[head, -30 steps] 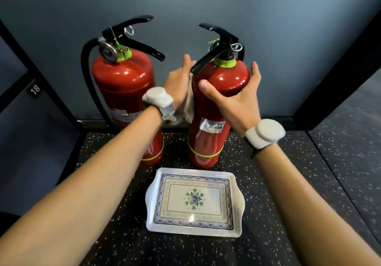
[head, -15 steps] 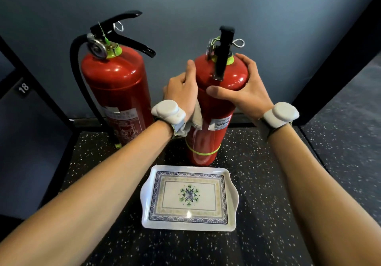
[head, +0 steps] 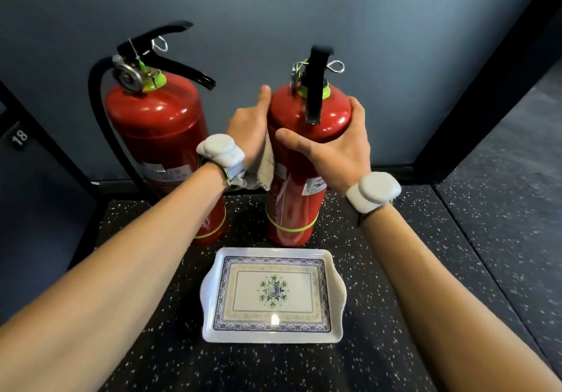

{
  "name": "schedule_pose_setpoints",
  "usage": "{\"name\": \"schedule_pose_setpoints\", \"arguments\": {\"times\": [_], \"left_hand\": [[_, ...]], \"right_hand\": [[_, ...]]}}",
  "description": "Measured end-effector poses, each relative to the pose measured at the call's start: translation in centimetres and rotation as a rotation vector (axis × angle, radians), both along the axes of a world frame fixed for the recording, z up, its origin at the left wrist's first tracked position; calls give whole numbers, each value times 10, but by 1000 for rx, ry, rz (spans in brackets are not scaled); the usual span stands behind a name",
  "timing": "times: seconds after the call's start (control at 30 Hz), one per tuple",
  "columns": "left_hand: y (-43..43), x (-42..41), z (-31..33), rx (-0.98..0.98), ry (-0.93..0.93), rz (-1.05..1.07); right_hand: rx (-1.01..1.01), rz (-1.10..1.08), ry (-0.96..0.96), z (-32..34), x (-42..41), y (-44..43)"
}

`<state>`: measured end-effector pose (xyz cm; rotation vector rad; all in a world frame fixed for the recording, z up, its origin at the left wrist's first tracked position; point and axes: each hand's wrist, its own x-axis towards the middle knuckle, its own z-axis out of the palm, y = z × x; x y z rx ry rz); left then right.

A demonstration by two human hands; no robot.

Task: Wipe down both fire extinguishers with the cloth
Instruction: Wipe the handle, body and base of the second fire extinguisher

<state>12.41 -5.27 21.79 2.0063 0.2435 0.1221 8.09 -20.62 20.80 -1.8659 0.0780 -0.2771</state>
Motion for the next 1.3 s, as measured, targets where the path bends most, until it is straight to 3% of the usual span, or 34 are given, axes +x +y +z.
{"name": "schedule_pose_setpoints", "arguments": {"times": [0.17, 0.3, 0.43, 0.53, 0.73, 1.07, 1.3], "left_hand": [[-29, -35, -4, 5, -98, 117], [-23, -26, -2, 88, -133, 44], [0, 12, 13, 149, -176, -250], [-1, 21, 15, 14, -58, -409], [-4, 18, 10, 24, -64, -264], [-34, -25, 1, 99, -228, 75], [-20, -10, 11, 177, -245, -83]], "right_hand": [[4, 218, 4, 9, 20, -42], [27, 303, 32, 7, 29, -50], [88, 151, 21, -6, 3, -31], [190, 10, -71, -17, -5, -11], [122, -59, -114, -16, 1, -4], [28, 370, -47, 8, 23, -56], [202, 197, -33, -10, 13, -32]]}}
